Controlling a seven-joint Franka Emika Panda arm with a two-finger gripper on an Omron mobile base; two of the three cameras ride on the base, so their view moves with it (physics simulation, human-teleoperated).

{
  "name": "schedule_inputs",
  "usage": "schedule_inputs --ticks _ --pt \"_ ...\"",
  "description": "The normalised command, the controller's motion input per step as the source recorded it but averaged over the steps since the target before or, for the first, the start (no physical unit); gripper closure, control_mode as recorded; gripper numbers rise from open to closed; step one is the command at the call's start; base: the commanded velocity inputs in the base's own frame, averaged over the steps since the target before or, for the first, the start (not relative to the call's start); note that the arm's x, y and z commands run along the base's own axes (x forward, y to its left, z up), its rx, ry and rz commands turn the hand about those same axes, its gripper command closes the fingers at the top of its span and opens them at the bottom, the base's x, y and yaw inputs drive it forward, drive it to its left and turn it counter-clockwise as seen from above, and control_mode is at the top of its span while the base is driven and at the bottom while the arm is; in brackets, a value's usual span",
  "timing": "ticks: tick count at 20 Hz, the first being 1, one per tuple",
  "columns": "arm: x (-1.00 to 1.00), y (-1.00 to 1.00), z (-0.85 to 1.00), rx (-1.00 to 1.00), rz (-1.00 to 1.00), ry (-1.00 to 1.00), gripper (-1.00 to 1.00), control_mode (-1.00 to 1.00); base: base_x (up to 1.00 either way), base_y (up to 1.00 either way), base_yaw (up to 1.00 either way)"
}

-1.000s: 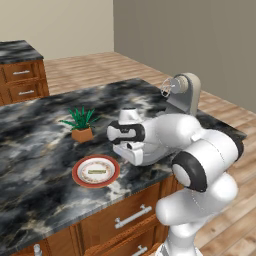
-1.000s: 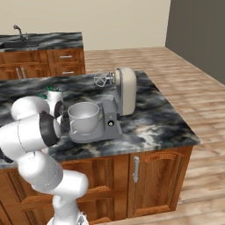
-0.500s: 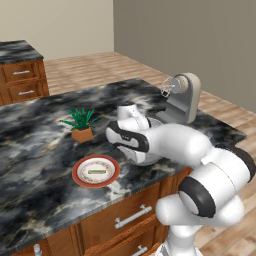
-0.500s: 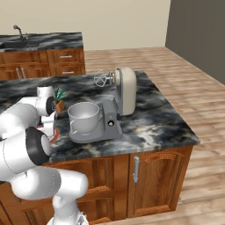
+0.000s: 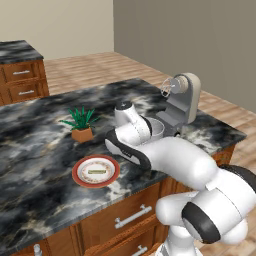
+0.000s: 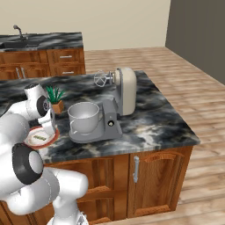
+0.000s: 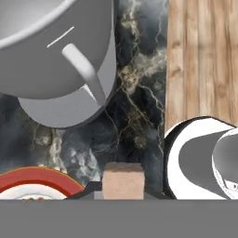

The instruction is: Add butter and sugar cubes to the stand mixer bowl and then turn on the stand mixer to begin making frosting.

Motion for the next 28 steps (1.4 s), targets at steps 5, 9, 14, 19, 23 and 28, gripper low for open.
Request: schedule_inputs --ticks 5,9,14,19,23,28 --pt "0.02 -0.22 0.51 0.0 0.11 -0.13 1.0 -1.0 0.0 0.0 0.0" --pt "0.18 0.0 0.84 0.0 0.13 0.0 1.0 -1.0 0.0 0.0 0.0" --pt "0.31 -0.04 0.63 0.0 0.13 0.0 1.0 -1.0 0.0 0.0 0.0" --pt "0.6 -0.29 0.02 0.0 0.07 0.0 1.0 -1.0 0.0 0.0 0.0" --pt "0.71 -0.36 -0.01 0.0 0.05 0.01 1.0 -1.0 0.0 0.0 0.0" --pt "0.74 -0.35 -0.09 -0.01 0.02 0.04 1.0 -1.0 0.0 0.0 0.0"
